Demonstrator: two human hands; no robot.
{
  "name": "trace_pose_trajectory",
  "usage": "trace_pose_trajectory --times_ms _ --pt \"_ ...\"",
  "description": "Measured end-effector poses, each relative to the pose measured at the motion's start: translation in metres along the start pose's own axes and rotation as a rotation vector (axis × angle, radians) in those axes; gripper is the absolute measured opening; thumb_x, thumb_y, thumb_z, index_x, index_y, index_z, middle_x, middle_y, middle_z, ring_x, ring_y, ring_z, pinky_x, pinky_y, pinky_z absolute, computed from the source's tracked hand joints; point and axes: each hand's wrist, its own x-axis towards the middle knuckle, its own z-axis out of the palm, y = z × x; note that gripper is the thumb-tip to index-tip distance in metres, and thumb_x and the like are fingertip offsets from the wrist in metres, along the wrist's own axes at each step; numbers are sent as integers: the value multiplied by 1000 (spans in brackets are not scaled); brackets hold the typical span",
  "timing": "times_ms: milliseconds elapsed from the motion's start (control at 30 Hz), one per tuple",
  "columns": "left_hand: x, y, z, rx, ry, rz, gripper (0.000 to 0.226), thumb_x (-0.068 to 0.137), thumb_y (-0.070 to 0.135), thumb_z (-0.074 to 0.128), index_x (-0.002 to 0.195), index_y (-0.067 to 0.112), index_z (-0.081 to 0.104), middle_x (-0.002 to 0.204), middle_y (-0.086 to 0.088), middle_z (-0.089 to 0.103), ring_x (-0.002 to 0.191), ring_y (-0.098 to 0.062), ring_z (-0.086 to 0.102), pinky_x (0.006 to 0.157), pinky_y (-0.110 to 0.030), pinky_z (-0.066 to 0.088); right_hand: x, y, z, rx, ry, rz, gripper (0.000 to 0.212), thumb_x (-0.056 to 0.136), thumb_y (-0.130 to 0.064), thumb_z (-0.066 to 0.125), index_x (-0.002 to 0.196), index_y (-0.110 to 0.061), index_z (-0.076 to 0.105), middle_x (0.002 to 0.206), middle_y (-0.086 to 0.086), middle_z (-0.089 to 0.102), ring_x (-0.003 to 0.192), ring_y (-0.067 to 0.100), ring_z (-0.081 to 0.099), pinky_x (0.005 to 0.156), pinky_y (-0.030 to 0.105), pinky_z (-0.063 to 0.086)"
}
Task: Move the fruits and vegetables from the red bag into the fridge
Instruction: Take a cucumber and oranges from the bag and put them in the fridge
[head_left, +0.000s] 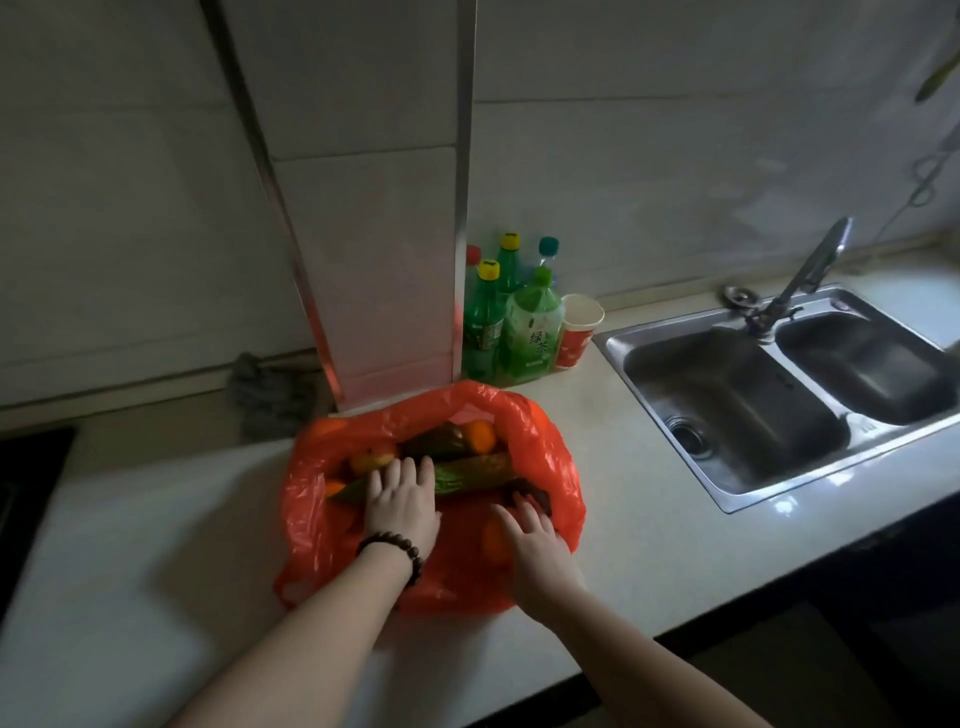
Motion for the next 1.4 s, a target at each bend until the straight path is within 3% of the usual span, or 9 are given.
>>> trace_pose_trajectory --times_ms 167,333,433,567,700,833,967,1133,1400 --pt "13 -4 -1 23 -9 -13 50 90 36 55 134 18 39 132 -2 46 125 -24 39 104 -40 29 3 11 0 62 -8 -36 76 89 -38 58 149 -36 11 159 3 6 146 26 6 114 46 23" --pt "5 -7 -10 -41 -89 -88 56 88 47 54 135 23 34 132 -5 45 122 -27 43 97 -42 37 4 12 1 102 25 -73 68 91 -39 56 148 -33 19 158 3 13 145 26 10 113 45 26" --pt "-5 -10 -18 -32 -78 -111 55 87 52 52 132 24 37 127 -3 51 117 -26 48 92 -40 40 4 12 -2 108 13 -105 64 91 -37 56 146 -31 24 157 3 17 144 27 15 111 45 29" --pt "-19 -13 -36 1 -28 -115 51 87 52 53 126 22 43 121 -3 54 111 -25 54 85 -38 44 3 10 -6 140 -4 -126 53 92 -48 44 140 -29 34 153 4 24 141 29 20 106 47 37" --pt "-42 -15 -51 15 21 -155 47 86 53 54 120 21 46 111 -3 56 103 -25 57 80 -35 45 4 10 -4 131 0 -170 43 93 -37 44 134 -29 39 145 2 34 133 28 31 99 46 44" --pt "-73 -19 -53 -49 63 -255 44 84 56 55 112 23 48 107 0 56 100 -22 58 77 -34 44 4 14 -2 88 2 -216 52 87 -32 52 136 -26 37 140 5 35 127 30 33 91 46 48" --pt "-111 -25 -50 -128 140 -382 43 81 59 55 106 25 48 102 2 57 95 -23 59 73 -34 46 3 10 -7 124 50 -269 53 83 -30 55 134 -23 41 139 7 37 126 31 34 93 45 45" --pt "-154 -37 -45 -235 213 -529 48 81 60 54 115 27 49 101 2 60 88 -20 61 67 -31 49 -2 -25 -23 215 121 -421 56 78 -25 60 132 -23 45 133 6 43 118 30 38 92 44 45" --pt "-231 -85 -55 -400 410 -776 42 79 56 60 107 26 52 85 4 58 75 -19 59 59 -28 43 -21 -123 -21 246 102 -694 54 75 -29 64 126 -20 51 126 9 47 113 33 42 91 42 44"
